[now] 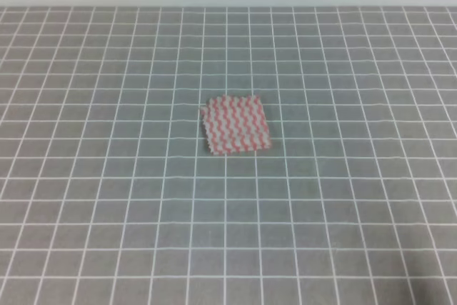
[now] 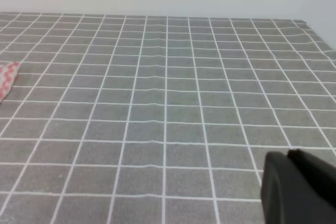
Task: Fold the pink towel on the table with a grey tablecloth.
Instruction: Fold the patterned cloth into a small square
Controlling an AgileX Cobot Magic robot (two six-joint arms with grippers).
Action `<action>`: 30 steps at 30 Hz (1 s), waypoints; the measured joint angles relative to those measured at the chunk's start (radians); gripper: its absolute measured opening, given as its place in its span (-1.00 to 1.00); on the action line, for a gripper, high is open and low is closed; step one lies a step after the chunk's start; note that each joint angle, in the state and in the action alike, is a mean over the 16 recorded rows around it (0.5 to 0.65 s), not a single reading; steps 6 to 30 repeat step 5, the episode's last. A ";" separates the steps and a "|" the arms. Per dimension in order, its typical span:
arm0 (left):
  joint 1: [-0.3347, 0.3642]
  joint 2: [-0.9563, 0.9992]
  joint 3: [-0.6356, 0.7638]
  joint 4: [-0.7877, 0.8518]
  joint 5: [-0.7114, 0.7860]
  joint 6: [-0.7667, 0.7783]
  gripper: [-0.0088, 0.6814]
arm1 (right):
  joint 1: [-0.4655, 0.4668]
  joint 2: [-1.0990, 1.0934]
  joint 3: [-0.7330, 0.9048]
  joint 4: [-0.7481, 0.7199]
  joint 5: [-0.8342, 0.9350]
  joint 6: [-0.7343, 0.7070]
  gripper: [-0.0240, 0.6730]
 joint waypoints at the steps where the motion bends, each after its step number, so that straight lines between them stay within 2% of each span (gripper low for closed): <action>1: 0.003 -0.016 0.008 -0.001 -0.018 0.000 -0.98 | 0.000 0.000 0.000 0.000 0.000 0.000 -0.98; 5: 0.018 -0.089 0.059 -0.007 -0.114 0.000 -0.98 | 0.000 0.000 0.000 0.001 -0.001 0.000 -0.98; 30: 0.018 -0.089 0.059 -0.007 -0.114 0.000 -0.98 | 0.000 0.000 0.000 0.001 -0.001 0.000 -0.98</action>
